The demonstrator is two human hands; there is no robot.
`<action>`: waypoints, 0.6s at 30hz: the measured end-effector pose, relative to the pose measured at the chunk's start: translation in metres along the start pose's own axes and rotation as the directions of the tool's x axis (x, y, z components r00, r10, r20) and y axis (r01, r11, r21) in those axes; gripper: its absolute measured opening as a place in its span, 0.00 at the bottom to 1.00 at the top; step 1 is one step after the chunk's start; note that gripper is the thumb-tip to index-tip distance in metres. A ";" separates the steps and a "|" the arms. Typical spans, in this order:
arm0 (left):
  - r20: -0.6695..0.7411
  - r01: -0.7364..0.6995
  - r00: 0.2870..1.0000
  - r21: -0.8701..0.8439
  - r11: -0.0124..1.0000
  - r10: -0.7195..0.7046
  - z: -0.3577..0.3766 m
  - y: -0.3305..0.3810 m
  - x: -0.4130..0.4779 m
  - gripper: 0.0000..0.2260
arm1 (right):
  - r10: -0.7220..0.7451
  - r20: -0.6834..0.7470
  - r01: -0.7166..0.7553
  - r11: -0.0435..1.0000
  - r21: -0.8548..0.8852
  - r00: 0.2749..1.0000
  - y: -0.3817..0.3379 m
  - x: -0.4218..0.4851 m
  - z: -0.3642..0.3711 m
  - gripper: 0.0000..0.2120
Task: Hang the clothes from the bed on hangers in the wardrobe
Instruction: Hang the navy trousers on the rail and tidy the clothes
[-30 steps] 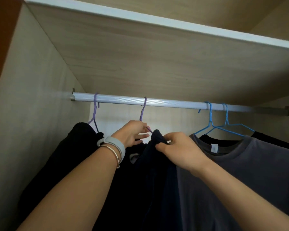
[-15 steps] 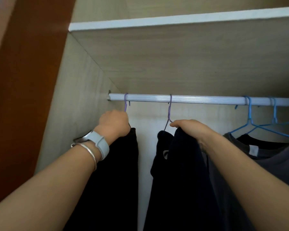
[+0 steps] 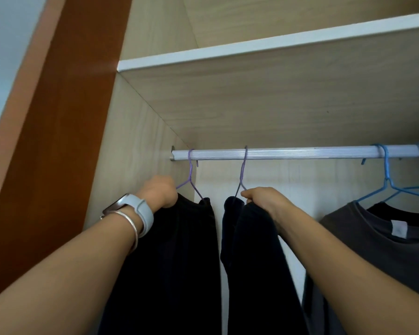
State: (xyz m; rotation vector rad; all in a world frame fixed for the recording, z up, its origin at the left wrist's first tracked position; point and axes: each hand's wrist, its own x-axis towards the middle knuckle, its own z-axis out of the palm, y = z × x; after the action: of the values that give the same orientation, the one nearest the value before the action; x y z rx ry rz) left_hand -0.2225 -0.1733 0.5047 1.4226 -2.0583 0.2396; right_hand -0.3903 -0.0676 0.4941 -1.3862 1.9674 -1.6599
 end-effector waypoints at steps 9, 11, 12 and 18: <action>0.014 -0.030 0.999 0.043 0.999 0.030 -0.003 -0.006 0.000 0.14 | -0.036 0.085 0.045 0.994 -0.099 0.996 -0.026 0.014 0.066 0.10; 0.019 -0.050 0.999 0.044 0.998 0.049 -0.004 -0.005 0.000 0.14 | -0.034 0.110 0.047 0.991 -0.122 0.993 -0.029 0.015 0.074 0.13; 0.020 -0.059 0.998 0.040 0.997 0.058 -0.004 -0.004 0.000 0.14 | -0.027 0.114 0.044 0.987 -0.156 0.993 -0.031 0.017 0.078 0.12; -0.063 -0.147 0.987 -0.015 0.989 0.146 0.000 -0.002 -0.003 0.14 | 0.000 0.091 0.004 0.999 -0.044 0.996 -0.035 0.020 0.081 0.13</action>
State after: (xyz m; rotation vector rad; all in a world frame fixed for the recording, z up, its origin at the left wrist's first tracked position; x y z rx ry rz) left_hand -0.2203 -0.1721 0.5026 1.2377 -2.1105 0.3190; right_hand -0.3287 -0.1321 0.5040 -1.4535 1.9634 -1.5341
